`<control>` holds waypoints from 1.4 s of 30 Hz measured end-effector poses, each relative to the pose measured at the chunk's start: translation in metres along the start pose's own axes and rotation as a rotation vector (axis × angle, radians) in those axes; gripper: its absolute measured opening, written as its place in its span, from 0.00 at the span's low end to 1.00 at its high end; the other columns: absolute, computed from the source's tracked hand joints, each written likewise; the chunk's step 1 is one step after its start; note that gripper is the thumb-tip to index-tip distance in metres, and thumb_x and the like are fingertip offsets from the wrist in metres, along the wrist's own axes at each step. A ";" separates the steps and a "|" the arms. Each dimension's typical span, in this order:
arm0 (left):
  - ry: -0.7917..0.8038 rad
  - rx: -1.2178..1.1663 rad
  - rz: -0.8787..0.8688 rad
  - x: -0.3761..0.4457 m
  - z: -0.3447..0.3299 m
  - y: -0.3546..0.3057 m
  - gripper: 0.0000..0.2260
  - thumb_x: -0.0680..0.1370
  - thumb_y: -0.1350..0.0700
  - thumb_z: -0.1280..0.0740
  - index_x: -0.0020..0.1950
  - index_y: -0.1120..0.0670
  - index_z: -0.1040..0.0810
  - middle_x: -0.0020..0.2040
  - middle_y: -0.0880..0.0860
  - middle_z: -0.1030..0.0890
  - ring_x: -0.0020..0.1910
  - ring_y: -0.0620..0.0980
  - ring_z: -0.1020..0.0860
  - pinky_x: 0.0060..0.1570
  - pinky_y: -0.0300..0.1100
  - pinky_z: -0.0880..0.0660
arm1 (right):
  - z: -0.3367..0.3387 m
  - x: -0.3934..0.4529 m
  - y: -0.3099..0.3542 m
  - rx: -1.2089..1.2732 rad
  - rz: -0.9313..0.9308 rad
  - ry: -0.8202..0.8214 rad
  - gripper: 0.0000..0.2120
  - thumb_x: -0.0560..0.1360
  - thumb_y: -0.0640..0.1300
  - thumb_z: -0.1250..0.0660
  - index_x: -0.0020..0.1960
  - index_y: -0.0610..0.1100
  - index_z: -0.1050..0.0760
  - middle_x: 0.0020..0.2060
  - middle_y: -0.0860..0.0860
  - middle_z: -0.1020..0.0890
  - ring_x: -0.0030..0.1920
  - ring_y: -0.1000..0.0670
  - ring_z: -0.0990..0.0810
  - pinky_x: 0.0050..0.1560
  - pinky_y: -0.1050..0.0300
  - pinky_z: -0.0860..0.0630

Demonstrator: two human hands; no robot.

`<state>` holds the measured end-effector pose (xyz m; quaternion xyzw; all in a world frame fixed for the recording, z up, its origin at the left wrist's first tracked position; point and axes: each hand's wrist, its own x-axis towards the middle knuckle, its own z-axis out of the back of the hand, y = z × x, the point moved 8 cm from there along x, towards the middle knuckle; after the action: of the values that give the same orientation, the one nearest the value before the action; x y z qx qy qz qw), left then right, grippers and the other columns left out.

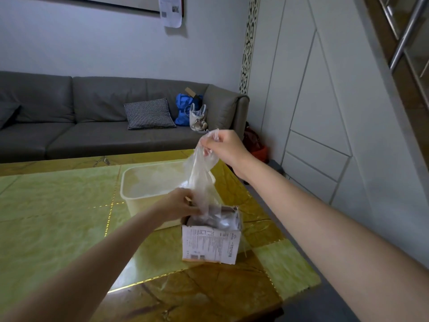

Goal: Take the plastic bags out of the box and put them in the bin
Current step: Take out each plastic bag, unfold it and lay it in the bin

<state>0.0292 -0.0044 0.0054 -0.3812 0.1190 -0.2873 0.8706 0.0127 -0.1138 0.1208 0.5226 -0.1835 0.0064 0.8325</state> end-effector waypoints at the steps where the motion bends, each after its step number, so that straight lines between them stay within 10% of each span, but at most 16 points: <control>1: 0.024 -0.104 -0.009 -0.001 0.005 -0.005 0.11 0.73 0.59 0.30 0.55 0.55 0.22 0.48 0.50 0.20 0.48 0.46 0.22 0.47 0.37 0.26 | 0.007 0.002 0.004 0.002 0.013 -0.022 0.11 0.78 0.40 0.36 0.40 0.35 0.22 0.32 0.51 0.22 0.39 0.54 0.23 0.49 0.59 0.28; 6: 0.034 -0.768 -0.046 -0.007 0.035 -0.010 0.15 0.70 0.50 0.32 0.54 0.54 0.22 0.50 0.47 0.16 0.50 0.44 0.19 0.49 0.37 0.23 | 0.023 0.008 0.004 0.052 0.037 -0.133 0.09 0.77 0.40 0.35 0.38 0.44 0.24 0.31 0.51 0.23 0.35 0.56 0.24 0.39 0.64 0.27; 11: -0.177 -0.951 0.187 -0.008 0.049 0.025 0.15 0.79 0.50 0.40 0.59 0.58 0.24 0.54 0.55 0.18 0.49 0.50 0.18 0.48 0.45 0.22 | 0.029 0.004 -0.017 0.005 -0.023 -0.226 0.13 0.77 0.41 0.35 0.34 0.45 0.27 0.31 0.50 0.25 0.36 0.51 0.24 0.40 0.58 0.28; 14: -0.149 -1.111 0.222 -0.009 0.052 0.030 0.26 0.78 0.38 0.48 0.60 0.56 0.24 0.55 0.55 0.19 0.52 0.54 0.20 0.51 0.51 0.24 | 0.026 0.000 -0.026 -0.059 -0.052 -0.174 0.11 0.80 0.43 0.40 0.47 0.39 0.21 0.31 0.45 0.25 0.33 0.50 0.26 0.31 0.60 0.31; 19: 0.057 -0.628 0.141 -0.011 0.038 0.009 0.33 0.53 0.35 0.24 0.53 0.49 0.23 0.49 0.46 0.17 0.52 0.47 0.21 0.48 0.39 0.25 | 0.008 -0.002 -0.037 0.185 -0.103 -0.020 0.13 0.81 0.45 0.42 0.57 0.41 0.22 0.33 0.44 0.29 0.35 0.50 0.29 0.39 0.62 0.31; 24: -0.272 -0.815 0.101 -0.002 0.068 0.013 0.10 0.74 0.52 0.33 0.50 0.57 0.23 0.47 0.53 0.22 0.46 0.49 0.24 0.49 0.42 0.27 | 0.004 -0.011 -0.049 0.132 -0.134 0.173 0.11 0.80 0.43 0.39 0.59 0.49 0.21 0.48 0.44 0.22 0.36 0.48 0.26 0.34 0.61 0.30; 27: -0.355 -0.826 0.054 -0.002 0.088 0.013 0.07 0.79 0.56 0.39 0.48 0.58 0.25 0.46 0.54 0.21 0.46 0.49 0.23 0.47 0.40 0.26 | -0.004 -0.022 -0.059 0.087 -0.183 0.402 0.11 0.75 0.40 0.33 0.56 0.49 0.20 0.58 0.53 0.22 0.55 0.47 0.24 0.49 0.59 0.28; 31: -0.243 -0.594 -0.058 -0.005 0.088 -0.010 0.08 0.80 0.56 0.41 0.44 0.58 0.26 0.36 0.52 0.24 0.33 0.46 0.26 0.34 0.36 0.26 | -0.015 -0.024 -0.060 0.346 -0.337 0.454 0.30 0.61 0.58 0.29 0.59 0.45 0.24 0.50 0.49 0.20 0.52 0.50 0.23 0.52 0.58 0.26; 34: -0.264 -0.471 -0.045 -0.003 0.086 -0.017 0.08 0.80 0.56 0.40 0.48 0.60 0.25 0.36 0.53 0.26 0.33 0.48 0.28 0.36 0.40 0.31 | -0.027 -0.024 -0.053 0.386 -0.358 0.464 0.26 0.68 0.57 0.31 0.58 0.41 0.27 0.47 0.47 0.18 0.49 0.49 0.20 0.48 0.58 0.24; 38: -0.287 -0.435 -0.024 -0.002 0.083 -0.017 0.08 0.79 0.55 0.39 0.49 0.59 0.25 0.37 0.53 0.26 0.34 0.48 0.28 0.36 0.41 0.31 | -0.023 -0.012 -0.053 0.327 -0.340 0.202 0.02 0.75 0.37 0.32 0.44 0.41 0.25 0.28 0.50 0.21 0.27 0.56 0.24 0.28 0.65 0.29; 42: -0.325 -0.289 0.105 -0.005 0.089 0.011 0.06 0.78 0.54 0.36 0.48 0.55 0.22 0.33 0.52 0.27 0.30 0.47 0.32 0.28 0.34 0.34 | 0.028 0.002 -0.067 0.230 -0.376 -0.296 0.10 0.76 0.37 0.34 0.36 0.43 0.27 0.33 0.47 0.24 0.34 0.50 0.25 0.39 0.55 0.25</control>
<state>0.0678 0.0572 0.0575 -0.5367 0.0368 -0.1563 0.8284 0.0199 -0.1692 0.0738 0.6342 -0.2009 -0.2038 0.7183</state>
